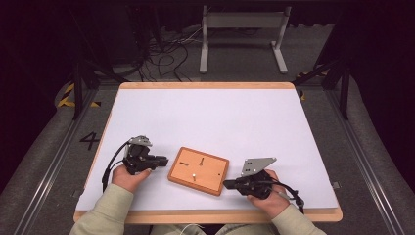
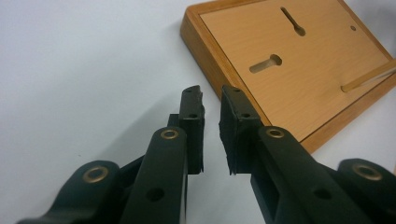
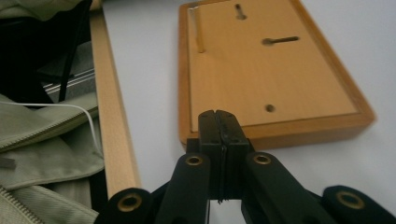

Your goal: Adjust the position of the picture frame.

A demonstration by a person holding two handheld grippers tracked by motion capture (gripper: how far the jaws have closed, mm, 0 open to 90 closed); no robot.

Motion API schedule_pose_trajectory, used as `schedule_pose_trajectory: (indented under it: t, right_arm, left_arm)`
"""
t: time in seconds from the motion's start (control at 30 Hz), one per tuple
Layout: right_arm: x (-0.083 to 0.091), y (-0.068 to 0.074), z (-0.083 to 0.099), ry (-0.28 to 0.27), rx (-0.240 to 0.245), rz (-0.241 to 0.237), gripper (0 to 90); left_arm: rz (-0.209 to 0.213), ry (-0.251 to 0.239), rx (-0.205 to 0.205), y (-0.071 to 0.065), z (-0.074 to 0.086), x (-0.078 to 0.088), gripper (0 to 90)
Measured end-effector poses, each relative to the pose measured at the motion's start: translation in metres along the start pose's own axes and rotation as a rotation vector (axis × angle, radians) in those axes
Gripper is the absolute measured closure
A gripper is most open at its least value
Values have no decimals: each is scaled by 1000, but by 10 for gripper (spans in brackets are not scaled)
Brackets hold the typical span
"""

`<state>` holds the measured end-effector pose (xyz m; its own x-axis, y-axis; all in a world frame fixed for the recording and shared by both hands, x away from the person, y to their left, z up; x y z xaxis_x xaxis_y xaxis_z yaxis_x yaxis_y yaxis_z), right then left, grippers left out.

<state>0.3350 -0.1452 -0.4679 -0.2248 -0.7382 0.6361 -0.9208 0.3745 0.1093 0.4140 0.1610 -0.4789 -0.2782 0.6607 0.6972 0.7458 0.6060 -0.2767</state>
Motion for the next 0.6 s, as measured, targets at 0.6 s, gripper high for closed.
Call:
schedule_pose_trajectory:
  t: [0.6]
  right_arm:
    - [-35, 20, -1, 126, 123, 20, 900]
  left_arm:
    - [14, -26, 1, -2, -1, 1, 750]
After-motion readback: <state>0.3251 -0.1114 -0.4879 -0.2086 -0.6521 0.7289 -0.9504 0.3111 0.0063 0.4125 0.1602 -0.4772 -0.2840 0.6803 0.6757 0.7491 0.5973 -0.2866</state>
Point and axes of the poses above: each handheld gripper's, and its own axes: x roughly backward along the jaws, z roughly out of its underside, y roughly to its left, the point moved 5 cm from there along -x, roughly forward along the jaws, and after that the axes turned 1 degree about y, right-handed, at the moved point
